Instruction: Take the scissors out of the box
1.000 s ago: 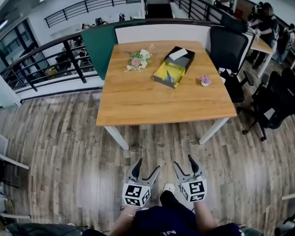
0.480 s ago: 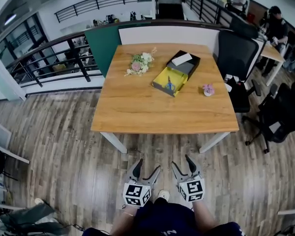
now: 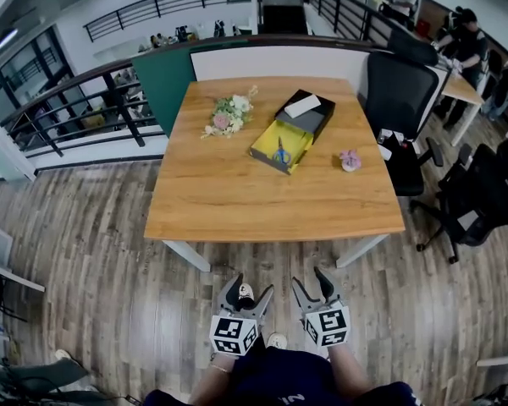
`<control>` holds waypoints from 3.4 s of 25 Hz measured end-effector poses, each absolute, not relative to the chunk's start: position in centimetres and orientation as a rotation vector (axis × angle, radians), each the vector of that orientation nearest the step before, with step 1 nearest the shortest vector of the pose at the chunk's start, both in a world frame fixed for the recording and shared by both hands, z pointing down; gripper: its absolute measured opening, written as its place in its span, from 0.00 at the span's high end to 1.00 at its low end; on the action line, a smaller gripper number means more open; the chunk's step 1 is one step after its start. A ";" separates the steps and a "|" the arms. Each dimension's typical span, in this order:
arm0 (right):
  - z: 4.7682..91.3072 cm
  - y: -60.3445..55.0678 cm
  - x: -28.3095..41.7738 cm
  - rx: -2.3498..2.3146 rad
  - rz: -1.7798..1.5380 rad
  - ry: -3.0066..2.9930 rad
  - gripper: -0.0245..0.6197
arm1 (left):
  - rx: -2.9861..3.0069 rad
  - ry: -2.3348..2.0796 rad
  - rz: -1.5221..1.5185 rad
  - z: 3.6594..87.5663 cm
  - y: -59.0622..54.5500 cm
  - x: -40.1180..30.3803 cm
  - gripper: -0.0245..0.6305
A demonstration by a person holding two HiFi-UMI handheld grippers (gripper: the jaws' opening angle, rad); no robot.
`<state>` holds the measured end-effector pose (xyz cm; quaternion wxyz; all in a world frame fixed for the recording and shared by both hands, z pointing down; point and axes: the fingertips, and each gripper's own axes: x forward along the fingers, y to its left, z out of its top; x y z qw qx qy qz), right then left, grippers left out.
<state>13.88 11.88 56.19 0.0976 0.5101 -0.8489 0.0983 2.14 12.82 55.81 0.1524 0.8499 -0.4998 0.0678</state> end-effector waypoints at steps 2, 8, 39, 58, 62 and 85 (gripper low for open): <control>56.5 10.9 13.8 1.515 0.295 -2.503 0.57 | 2.441 -1.413 0.197 56.3 11.4 2.3 0.44; 56.9 6.0 14.2 1.583 0.320 -2.453 0.58 | 2.491 -1.330 0.214 56.8 5.9 2.7 0.44; 58.9 -17.2 9.5 1.797 0.454 -2.189 0.62 | 2.648 -1.073 0.270 57.2 -21.0 -1.9 0.45; 58.9 -30.9 11.6 1.468 0.544 -2.164 0.65 | 2.489 -1.322 0.245 56.5 -25.1 -3.2 0.45; 60.3 -34.2 11.6 1.404 0.651 -2.115 0.65 | 2.450 -1.382 0.248 56.6 -25.3 -4.5 0.45; 70.3 -39.6 11.4 0.988 0.801 -1.734 0.67 | 2.242 -1.607 0.291 58.0 -25.7 -12.0 0.45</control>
